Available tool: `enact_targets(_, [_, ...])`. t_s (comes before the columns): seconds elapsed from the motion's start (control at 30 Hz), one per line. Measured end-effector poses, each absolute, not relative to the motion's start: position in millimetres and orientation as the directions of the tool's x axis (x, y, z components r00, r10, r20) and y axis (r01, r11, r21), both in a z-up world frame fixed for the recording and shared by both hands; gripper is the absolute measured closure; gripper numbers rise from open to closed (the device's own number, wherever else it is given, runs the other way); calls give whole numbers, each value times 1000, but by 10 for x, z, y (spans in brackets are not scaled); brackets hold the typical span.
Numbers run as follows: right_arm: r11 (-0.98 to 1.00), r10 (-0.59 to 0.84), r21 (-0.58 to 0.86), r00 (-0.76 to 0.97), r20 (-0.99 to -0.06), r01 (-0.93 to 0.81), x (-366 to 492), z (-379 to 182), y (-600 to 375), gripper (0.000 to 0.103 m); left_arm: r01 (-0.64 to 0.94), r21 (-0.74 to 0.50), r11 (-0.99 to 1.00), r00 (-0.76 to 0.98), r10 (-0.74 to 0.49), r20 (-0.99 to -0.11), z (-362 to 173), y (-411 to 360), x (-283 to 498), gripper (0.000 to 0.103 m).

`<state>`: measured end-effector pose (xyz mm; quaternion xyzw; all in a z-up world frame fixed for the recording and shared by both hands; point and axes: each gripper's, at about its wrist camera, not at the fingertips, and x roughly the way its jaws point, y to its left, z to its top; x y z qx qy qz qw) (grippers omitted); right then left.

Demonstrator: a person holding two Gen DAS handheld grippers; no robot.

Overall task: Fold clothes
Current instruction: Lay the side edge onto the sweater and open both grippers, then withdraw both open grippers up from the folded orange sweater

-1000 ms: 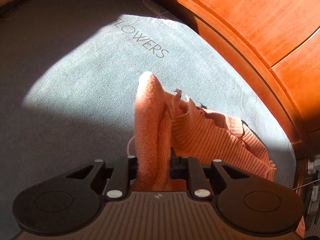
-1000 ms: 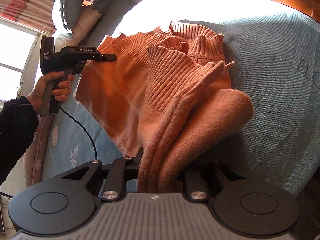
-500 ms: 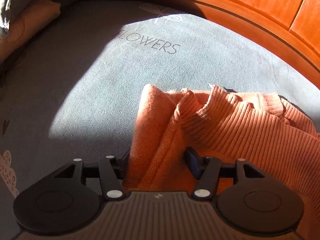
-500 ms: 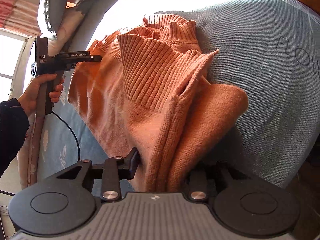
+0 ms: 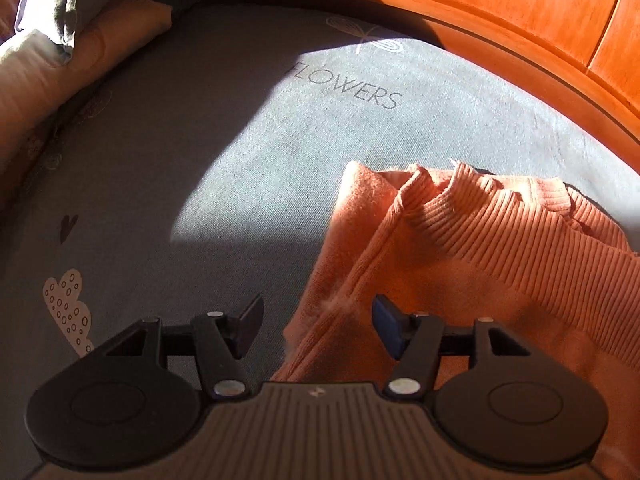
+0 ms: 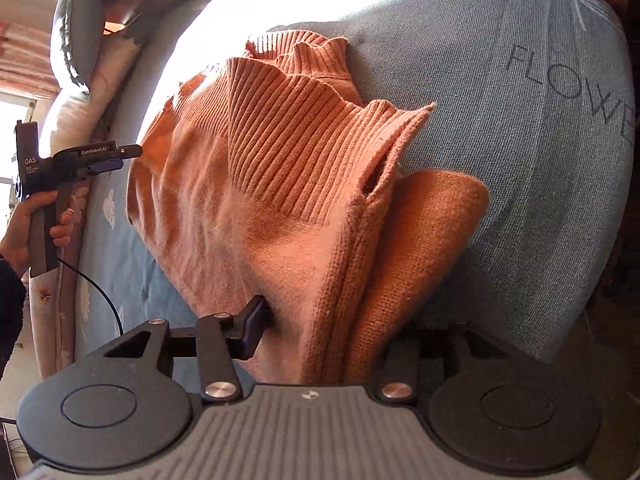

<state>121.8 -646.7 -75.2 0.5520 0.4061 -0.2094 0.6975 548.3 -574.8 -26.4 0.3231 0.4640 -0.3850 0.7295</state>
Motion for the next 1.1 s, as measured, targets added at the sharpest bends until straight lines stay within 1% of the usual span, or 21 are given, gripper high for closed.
enact_targets(0.1, [259, 150, 620, 603, -784, 741, 1114, -791, -6475, 50, 848, 66, 526, 258, -301, -918, -110, -5399, 5343, 42])
enact_targets(0.2, [210, 131, 656, 644, -753, 725, 990, -826, -6473, 48, 851, -14, 525, 199, -347, -916, -36, -5046, 5035, 39])
enact_targets(0.3, [161, 110, 691, 683, -722, 704, 866, -861, -6471, 42, 868, -86, 488, 120, -375, -919, -63, -4776, 4585, 39])
enact_targets(0.37, [128, 95, 714, 708, -700, 689, 783, -884, -6469, 40, 878, -142, 457, 59, -396, -916, -116, -4730, 4340, 39])
enact_targets(0.43, [96, 79, 735, 731, -678, 671, 700, -907, -6468, 32, 884, -198, 424, -4, -417, -909, -171, -4692, 4098, 39])
enact_targets(0.47, [55, 65, 765, 762, -645, 642, 630, -947, -6470, 31, 885, -226, 407, -35, -426, -904, -198, -4673, 3977, 39])
enact_targets(0.53, [-64, 17, 842, 844, -536, 536, 442, -1074, -6478, 28, 884, -281, 373, -97, -442, -892, -253, -4635, 3736, 39])
enact_targets(0.6, [-164, -44, 884, 892, -449, 437, 278, -1239, -6495, 25, 867, -348, 356, -157, -468, -870, -300, -4665, 3580, 39])
enact_targets(0.67, [-266, -119, 894, 908, -403, 361, 110, -1453, -6495, 25, 867, -388, 312, -202, -492, -847, -325, -4722, 3449, 39])
enact_targets(0.8, [-399, -216, 886, 915, -340, 235, -89, -1769, -6440, 25, 886, -399, 236, -242, -497, -833, -394, -4874, 3240, 39])
enact_targets(1.0, [-449, -275, 891, 938, -212, 70, -29, -1956, -6547, 24, 894, -417, 164, -299, -475, -828, -490, -5037, 3018, 40])
enact_targets(1.03, [-445, -285, 894, 939, -194, 49, 5, -1956, -6595, 22, 893, -420, 163, -303, -471, -829, -502, -5056, 3003, 40])
enact_targets(1.1, [-451, -304, 892, 934, -187, 31, 57, -1963, -6679, 20, 893, -421, 160, -309, -462, -831, -522, -5096, 2975, 40])
